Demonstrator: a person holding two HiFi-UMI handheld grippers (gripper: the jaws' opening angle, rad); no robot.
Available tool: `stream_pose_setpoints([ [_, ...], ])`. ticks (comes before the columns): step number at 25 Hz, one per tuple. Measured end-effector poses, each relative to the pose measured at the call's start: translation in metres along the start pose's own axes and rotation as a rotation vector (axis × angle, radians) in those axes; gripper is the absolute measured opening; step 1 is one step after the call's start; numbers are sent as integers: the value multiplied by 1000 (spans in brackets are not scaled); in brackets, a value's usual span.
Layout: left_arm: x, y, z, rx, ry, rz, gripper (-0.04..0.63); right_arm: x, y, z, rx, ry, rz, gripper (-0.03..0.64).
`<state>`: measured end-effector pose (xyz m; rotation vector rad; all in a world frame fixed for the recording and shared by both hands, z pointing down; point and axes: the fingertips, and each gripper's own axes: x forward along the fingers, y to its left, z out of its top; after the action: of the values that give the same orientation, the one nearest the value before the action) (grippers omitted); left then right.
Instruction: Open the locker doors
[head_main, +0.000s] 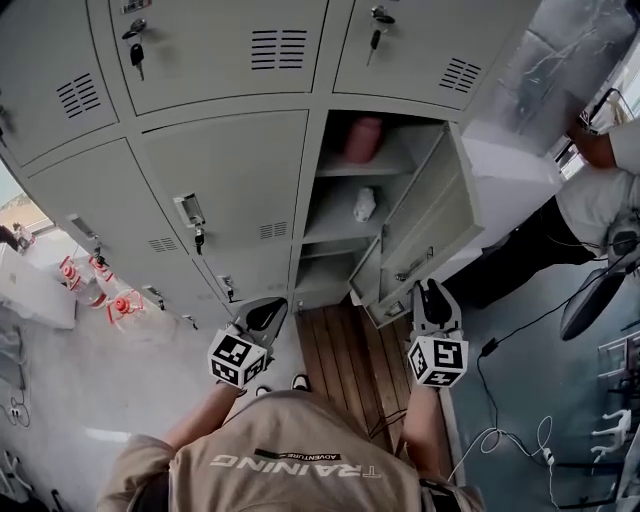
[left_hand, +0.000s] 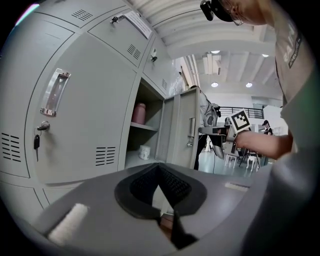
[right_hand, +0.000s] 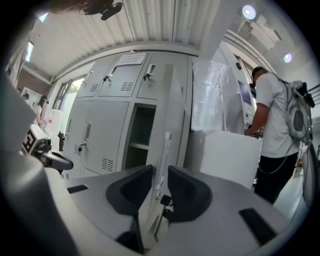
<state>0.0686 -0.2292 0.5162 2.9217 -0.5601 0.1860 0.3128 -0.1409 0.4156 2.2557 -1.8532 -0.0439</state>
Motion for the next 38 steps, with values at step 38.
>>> stream_pose_setpoints([
  [38, -55, -7, -27, -48, 43, 169, 6, -12, 52, -135, 105, 210, 170, 15],
])
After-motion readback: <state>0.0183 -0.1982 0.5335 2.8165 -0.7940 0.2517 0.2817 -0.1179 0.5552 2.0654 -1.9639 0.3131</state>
